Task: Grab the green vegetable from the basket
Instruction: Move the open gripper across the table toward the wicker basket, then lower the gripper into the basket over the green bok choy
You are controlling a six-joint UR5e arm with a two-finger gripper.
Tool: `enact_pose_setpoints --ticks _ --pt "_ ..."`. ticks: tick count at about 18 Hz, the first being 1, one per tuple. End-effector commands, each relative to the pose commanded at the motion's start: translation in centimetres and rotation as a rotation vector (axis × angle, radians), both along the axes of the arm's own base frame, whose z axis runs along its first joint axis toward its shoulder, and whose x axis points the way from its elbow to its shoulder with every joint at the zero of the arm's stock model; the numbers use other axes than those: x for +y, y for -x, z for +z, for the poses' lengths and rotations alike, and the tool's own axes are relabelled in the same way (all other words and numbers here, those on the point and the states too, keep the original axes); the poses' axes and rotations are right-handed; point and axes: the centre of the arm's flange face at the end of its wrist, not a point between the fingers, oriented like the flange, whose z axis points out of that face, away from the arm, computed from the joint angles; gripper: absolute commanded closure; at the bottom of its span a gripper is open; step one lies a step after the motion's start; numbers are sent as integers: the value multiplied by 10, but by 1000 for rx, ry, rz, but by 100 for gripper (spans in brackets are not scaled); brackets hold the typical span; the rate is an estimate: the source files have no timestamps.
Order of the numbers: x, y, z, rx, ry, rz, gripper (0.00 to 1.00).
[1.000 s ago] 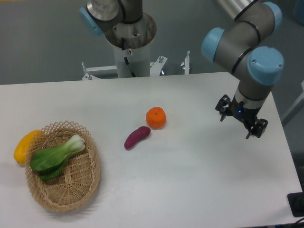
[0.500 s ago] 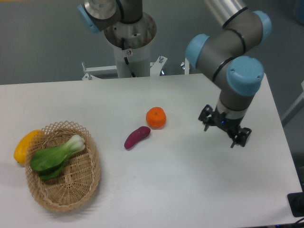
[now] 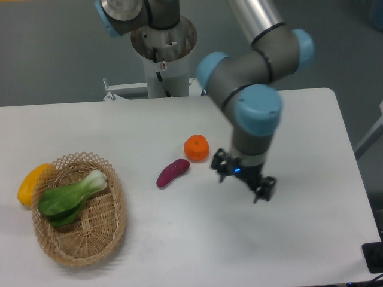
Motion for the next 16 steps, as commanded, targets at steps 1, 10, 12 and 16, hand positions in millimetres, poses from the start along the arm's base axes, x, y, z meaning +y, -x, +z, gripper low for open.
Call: enact_pose_setpoints --ticks 1,10,12,16 --pt "9 -16 -1 -3 3 -26 0" --pt "58 -135 -27 -96 7 -45 0" --pt "63 -162 -40 -123 25 -62 0" --pt "65 -209 -61 -161 61 -91 0"
